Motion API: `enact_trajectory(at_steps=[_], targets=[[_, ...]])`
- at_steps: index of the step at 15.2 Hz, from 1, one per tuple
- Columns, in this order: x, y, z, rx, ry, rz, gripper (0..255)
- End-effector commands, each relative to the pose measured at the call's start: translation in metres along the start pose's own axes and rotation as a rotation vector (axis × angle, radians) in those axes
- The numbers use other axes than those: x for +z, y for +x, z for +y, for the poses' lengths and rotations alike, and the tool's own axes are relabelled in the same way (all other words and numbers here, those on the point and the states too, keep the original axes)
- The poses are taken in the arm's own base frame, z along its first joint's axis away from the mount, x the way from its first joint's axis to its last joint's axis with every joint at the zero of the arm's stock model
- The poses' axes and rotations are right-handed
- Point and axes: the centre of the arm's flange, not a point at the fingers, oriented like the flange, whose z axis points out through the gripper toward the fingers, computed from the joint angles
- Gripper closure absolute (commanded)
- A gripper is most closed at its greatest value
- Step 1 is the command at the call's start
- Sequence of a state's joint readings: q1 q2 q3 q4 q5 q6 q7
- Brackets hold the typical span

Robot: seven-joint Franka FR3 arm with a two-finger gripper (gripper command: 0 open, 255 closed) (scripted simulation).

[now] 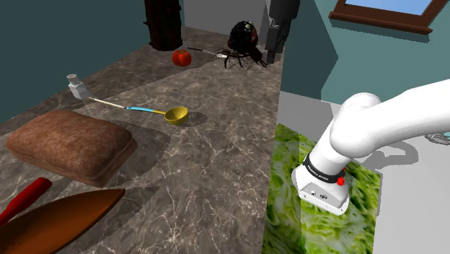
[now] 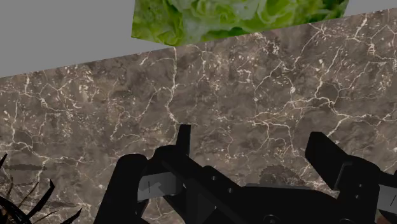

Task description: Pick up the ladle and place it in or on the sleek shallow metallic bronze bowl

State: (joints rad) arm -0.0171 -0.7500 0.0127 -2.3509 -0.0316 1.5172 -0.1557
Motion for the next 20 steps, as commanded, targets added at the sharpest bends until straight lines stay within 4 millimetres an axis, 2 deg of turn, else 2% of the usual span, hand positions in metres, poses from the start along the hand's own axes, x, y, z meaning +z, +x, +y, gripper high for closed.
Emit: enact_trajectory(at_steps=[1,10,20], targets=[[0.0,0.0,0.0,0.0,0.0,0.0,0],[0.05,0.096,-0.042,-0.061,0.05,-0.002,0],[0.104,0.2,-0.098,-0.128,0.105,-0.005,0]])
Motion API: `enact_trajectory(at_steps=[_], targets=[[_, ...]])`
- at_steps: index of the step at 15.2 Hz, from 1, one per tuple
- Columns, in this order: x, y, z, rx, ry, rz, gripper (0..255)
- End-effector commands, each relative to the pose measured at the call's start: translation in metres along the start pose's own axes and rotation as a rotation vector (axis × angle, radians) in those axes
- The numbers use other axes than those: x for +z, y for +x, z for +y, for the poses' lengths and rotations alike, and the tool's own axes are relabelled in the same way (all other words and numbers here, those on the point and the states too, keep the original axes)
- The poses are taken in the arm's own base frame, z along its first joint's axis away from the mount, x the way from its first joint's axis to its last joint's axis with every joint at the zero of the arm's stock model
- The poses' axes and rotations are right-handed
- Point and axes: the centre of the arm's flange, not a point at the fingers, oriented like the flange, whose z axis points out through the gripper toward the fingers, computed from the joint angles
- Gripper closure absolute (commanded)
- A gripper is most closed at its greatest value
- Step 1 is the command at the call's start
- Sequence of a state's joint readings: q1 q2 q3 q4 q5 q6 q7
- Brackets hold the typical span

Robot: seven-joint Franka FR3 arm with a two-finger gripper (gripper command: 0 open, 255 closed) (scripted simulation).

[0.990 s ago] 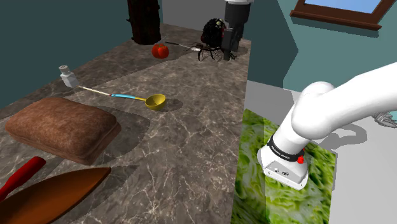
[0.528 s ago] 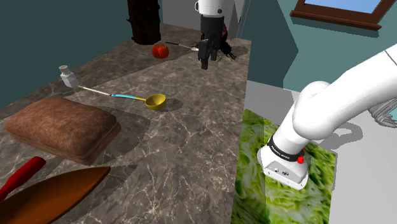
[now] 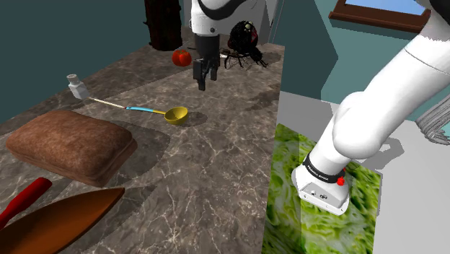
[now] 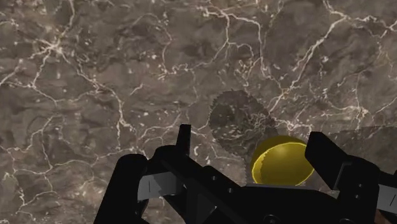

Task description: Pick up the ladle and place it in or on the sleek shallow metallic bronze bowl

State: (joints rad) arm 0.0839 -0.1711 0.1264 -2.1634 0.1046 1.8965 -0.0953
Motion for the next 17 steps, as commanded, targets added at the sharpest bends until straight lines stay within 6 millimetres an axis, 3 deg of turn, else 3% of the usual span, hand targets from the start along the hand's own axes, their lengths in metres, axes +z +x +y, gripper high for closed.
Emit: enact_trajectory(at_steps=[1,14,17], targets=[[0.013,0.02,-0.008,-0.013,0.012,0.0,0],[0.083,0.156,-0.073,-0.1,0.083,-0.003,0],[0.099,0.156,-0.074,-0.1,0.083,-0.003,0]])
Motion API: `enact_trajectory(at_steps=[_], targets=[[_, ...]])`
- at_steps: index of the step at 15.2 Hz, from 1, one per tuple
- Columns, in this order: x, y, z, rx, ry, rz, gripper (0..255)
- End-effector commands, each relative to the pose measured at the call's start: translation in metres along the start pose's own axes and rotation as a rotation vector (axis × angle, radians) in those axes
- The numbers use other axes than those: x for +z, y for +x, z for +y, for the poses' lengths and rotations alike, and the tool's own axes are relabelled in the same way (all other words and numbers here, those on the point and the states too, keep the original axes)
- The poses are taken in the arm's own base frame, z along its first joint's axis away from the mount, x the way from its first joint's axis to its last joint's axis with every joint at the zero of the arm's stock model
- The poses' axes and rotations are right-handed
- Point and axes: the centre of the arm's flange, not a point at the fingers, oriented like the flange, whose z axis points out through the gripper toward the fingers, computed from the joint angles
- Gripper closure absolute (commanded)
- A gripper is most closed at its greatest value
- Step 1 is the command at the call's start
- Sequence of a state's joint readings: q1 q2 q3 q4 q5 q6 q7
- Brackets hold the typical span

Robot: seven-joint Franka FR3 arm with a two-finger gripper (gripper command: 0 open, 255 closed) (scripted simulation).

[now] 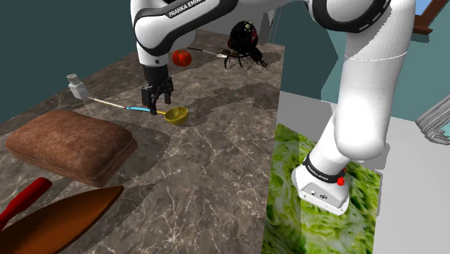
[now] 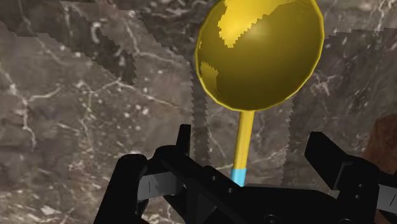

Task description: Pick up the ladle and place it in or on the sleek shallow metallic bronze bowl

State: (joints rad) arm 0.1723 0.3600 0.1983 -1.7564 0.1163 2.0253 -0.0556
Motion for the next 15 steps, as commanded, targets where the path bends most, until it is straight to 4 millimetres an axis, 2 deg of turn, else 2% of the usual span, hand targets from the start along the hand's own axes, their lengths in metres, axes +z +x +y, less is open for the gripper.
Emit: enact_trajectory(at_steps=[1,5,13,14,15], targets=[[0.011,0.002,0.0,0.0,0.001,0.0,0],[0.03,0.002,0.0,0.0,0.001,0.0,0],[0.03,0.002,0.0,0.0,0.001,0.0,0],[0.03,0.002,0.0,0.0,0.001,0.0,255],[0.03,0.002,0.0,0.0,0.001,0.0,255]])
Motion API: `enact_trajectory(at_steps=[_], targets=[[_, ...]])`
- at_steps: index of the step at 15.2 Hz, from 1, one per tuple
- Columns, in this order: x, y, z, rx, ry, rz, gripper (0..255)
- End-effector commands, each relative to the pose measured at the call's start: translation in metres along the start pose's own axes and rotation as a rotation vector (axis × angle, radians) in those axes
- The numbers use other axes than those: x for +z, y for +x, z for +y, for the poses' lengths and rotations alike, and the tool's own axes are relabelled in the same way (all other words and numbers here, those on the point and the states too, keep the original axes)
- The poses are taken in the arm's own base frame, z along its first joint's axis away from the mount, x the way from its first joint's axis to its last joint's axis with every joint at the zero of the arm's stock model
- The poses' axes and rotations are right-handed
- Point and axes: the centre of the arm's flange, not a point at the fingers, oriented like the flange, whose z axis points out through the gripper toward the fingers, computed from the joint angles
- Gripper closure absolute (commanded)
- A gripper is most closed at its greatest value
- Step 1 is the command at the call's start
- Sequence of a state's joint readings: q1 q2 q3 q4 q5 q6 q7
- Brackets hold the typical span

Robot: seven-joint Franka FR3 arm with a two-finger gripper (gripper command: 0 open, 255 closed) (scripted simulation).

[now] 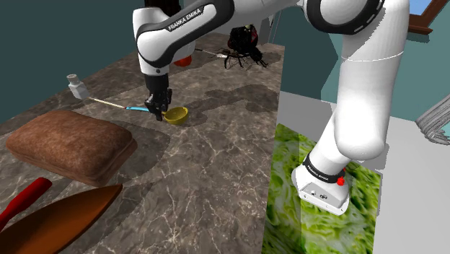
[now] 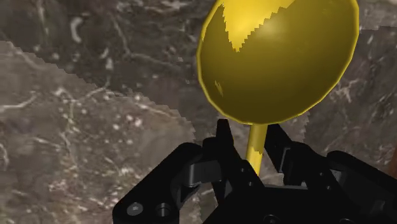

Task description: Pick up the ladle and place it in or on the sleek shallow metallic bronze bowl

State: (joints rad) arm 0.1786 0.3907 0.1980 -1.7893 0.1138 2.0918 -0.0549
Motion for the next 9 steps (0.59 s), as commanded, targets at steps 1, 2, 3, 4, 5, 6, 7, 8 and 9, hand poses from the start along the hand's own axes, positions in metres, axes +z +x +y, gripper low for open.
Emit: enact_trajectory(at_steps=[1,2,3,4,5,6,7,8,9], targets=[[0.0014,-0.0001,-0.0016,-0.002,0.001,-0.002,255],[0.0013,-0.0001,-0.0014,-0.002,0.001,-0.002,255],[0.0011,-0.0002,-0.0016,-0.002,0.001,-0.002,255],[0.0011,-0.0004,-0.0016,-0.002,0.001,-0.002,255],[0.0011,-0.0005,-0.0016,-0.002,0.001,-0.002,255],[0.0011,-0.0005,-0.0016,-0.002,0.001,-0.002,255],[0.0011,-0.0005,-0.0016,-0.002,0.001,-0.002,255],[0.0014,-0.0001,-0.0016,-0.002,0.001,-0.002,255],[-0.0038,-0.0006,-0.0025,-0.002,0.001,-0.002,255]])
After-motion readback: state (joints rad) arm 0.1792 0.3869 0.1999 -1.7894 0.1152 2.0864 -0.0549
